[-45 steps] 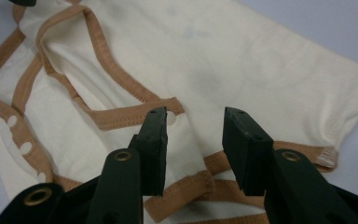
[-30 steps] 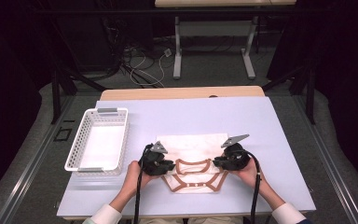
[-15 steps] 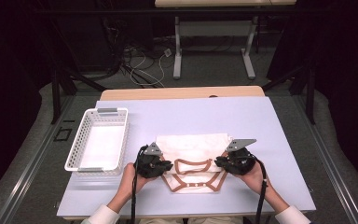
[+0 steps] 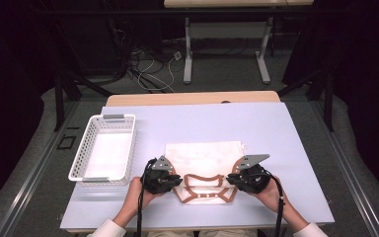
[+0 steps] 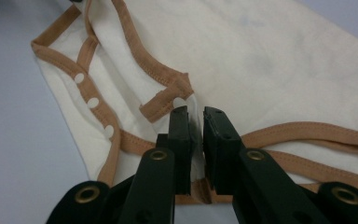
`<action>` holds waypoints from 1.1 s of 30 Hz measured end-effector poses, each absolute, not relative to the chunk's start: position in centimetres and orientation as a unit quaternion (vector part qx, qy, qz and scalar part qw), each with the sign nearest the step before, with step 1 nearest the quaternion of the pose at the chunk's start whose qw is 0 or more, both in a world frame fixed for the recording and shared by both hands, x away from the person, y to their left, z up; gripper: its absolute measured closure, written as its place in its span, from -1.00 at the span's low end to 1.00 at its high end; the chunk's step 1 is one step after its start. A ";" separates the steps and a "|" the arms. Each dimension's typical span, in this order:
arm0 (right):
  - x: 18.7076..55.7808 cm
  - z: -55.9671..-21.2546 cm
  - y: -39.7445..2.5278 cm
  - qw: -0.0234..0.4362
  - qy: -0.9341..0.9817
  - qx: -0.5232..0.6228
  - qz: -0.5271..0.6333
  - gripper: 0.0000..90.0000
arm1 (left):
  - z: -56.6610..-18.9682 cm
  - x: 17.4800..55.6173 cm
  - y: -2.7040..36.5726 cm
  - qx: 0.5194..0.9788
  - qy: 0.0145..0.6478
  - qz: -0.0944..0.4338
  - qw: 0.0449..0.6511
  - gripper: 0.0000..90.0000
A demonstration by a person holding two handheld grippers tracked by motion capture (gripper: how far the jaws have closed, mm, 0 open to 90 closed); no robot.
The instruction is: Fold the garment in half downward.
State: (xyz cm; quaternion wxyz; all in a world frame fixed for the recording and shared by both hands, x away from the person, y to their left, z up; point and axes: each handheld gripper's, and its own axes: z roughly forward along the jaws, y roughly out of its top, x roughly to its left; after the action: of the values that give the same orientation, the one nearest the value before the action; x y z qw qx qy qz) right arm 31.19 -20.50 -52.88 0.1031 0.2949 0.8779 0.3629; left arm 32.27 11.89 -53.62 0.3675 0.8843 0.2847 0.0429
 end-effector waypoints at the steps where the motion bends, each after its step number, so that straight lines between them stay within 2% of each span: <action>1: 31.1 -52.9 -20.5 0.102 0.880 0.292 0.359 0.81 | -53.6 32.3 12.0 0.885 0.282 0.045 0.367 0.74; 9: 30.2 -52.7 -20.7 0.096 0.881 0.287 0.363 0.77 | -53.3 31.5 12.2 0.885 0.281 0.039 0.370 0.62; 10: 30.0 -52.7 -20.7 0.094 0.881 0.285 0.365 0.73 | -53.3 31.4 12.2 0.885 0.280 0.038 0.370 0.55; 13: 29.5 -52.4 -21.0 0.077 0.882 0.283 0.370 0.54 | -53.0 30.9 12.4 0.883 0.284 0.035 0.371 0.10; 15: 29.3 -52.2 -21.2 0.071 0.881 0.280 0.376 0.44 | -52.8 30.5 12.7 0.881 0.287 0.034 0.375 -0.07; 19: 29.0 -51.9 -21.6 0.069 0.876 0.283 0.384 0.40 | -52.2 29.8 13.2 0.872 0.290 0.043 0.392 -0.21; 20: 28.8 -51.8 -21.6 0.077 0.874 0.282 0.389 0.51 | -52.1 29.7 13.2 0.870 0.292 0.047 0.395 -0.20; 21: 28.8 -51.8 -21.6 0.077 0.874 0.282 0.389 0.51 | -52.1 29.6 13.2 0.869 0.290 0.052 0.397 -0.20; 22: 28.8 -51.8 -21.6 0.076 0.874 0.280 0.391 0.59 | -52.1 29.5 13.1 0.868 0.290 0.055 0.400 -0.14; 23: 28.7 -51.9 -21.3 0.082 0.873 0.275 0.394 0.74 | -52.1 29.5 12.9 0.870 0.285 0.056 0.399 0.05; 25: 28.6 -52.2 -20.8 0.088 0.880 0.267 0.383 0.82 | -52.4 29.3 12.5 0.873 0.280 0.055 0.395 0.26; 26: 28.6 -52.2 -20.8 0.088 0.880 0.267 0.383 0.82 | -52.6 29.3 12.3 0.876 0.276 0.053 0.392 0.26; 27: 28.6 -52.6 -20.2 0.090 0.884 0.264 0.376 0.86 | -52.8 29.2 12.0 0.879 0.273 0.052 0.388 0.42; 28: 28.6 -52.6 -20.2 0.090 0.884 0.264 0.376 0.86 | -53.0 29.2 11.8 0.883 0.268 0.052 0.383 0.42; 33: 28.8 -53.6 -19.0 0.084 0.895 0.256 0.357 0.91 | -53.8 29.1 10.7 0.900 0.251 0.042 0.354 0.67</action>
State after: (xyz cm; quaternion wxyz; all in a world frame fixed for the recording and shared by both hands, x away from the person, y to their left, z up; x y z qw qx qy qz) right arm 28.80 -19.03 -53.61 0.0838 0.2555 0.8947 0.3566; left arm 29.10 10.69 -53.82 0.3540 0.8999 0.2513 0.0419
